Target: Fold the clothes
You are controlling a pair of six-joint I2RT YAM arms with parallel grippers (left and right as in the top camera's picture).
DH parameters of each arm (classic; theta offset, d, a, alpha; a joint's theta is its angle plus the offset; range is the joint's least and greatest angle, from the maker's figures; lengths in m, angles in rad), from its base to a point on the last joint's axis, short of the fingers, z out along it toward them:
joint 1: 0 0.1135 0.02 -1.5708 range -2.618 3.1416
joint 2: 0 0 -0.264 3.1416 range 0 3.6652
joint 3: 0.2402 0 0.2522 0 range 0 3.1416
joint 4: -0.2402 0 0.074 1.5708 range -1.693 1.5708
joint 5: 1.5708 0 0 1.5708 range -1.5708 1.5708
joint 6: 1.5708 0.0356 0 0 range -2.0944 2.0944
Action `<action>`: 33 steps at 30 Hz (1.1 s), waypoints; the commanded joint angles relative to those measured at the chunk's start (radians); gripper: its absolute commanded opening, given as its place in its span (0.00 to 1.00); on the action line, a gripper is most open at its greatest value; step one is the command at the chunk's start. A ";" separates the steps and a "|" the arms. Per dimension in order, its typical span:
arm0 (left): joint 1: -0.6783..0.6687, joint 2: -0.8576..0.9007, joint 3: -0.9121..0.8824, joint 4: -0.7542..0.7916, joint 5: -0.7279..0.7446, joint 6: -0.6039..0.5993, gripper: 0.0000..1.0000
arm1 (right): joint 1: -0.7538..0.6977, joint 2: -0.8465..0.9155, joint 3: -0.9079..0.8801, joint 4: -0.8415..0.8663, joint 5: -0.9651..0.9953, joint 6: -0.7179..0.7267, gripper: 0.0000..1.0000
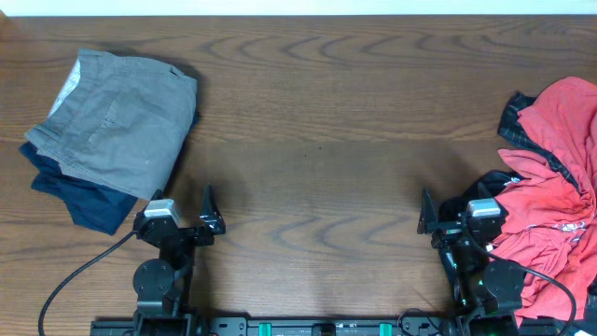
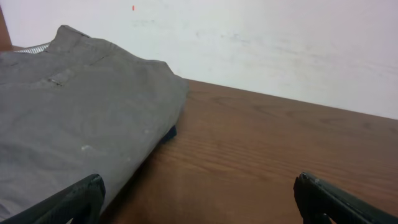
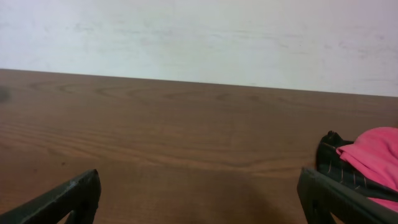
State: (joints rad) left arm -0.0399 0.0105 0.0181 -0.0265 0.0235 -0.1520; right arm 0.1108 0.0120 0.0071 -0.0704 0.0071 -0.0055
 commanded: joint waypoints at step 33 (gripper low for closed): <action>0.004 0.374 0.436 -0.512 0.101 0.013 0.98 | -0.029 0.403 0.301 -0.386 0.281 0.269 0.99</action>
State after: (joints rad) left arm -0.0399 0.2886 0.3447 -0.4908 0.1070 -0.1520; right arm 0.1051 0.3134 0.2180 -0.4194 0.1883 0.1802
